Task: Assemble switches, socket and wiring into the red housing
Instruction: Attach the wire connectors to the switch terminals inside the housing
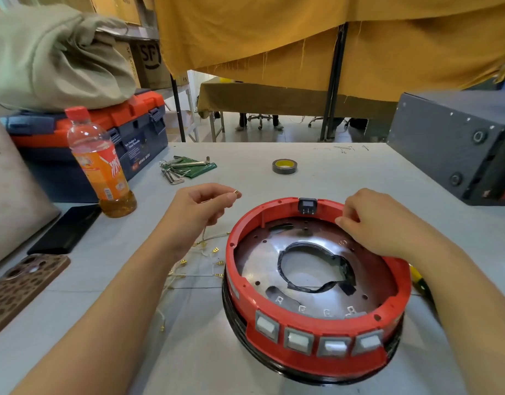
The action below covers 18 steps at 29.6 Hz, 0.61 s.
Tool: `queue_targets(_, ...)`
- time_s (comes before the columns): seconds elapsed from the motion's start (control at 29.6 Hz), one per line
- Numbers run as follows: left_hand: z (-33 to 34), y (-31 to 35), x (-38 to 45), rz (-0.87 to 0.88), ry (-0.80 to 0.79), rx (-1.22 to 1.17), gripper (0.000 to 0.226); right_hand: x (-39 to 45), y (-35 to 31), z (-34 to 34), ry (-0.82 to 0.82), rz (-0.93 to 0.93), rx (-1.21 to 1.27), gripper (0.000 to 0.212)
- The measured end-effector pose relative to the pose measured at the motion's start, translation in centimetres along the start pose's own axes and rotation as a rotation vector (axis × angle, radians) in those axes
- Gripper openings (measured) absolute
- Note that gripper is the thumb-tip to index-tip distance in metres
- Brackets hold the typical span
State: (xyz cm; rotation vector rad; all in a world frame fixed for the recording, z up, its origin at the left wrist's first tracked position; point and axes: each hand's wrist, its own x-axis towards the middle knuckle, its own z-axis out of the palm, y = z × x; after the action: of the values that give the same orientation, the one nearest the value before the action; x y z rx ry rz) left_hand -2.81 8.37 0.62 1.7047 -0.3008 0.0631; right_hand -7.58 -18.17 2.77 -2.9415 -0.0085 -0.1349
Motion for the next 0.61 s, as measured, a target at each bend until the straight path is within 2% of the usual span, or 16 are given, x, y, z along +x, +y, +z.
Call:
queue_targets(0.1, 0.7, 1.2, -0.3, 0.031, -0.025, 0.246, 0.009, 0.5, 0.0, -0.5, 0.037, -0.057, 0.066, 0.007)
queue_targets(0.24, 2.5, 2.5, -0.9, 0.070, -0.041, 0.498, 0.007, 2.0, -0.9, -0.3, -0.039, -0.168, 0.105, 0.039)
queue_targets(0.34, 3.8, 3.1, -1.5, 0.134, -0.053, 0.733, 0.008, 2.5, -1.6, 0.5, -0.048, -0.195, 0.083, 0.032)
queue_targets(0.61, 5.7, 3.5, -2.0, 0.157, -0.044, 0.884, 0.012, 2.0, -1.4, 0.8, 0.047, -0.105, 0.053, 0.028)
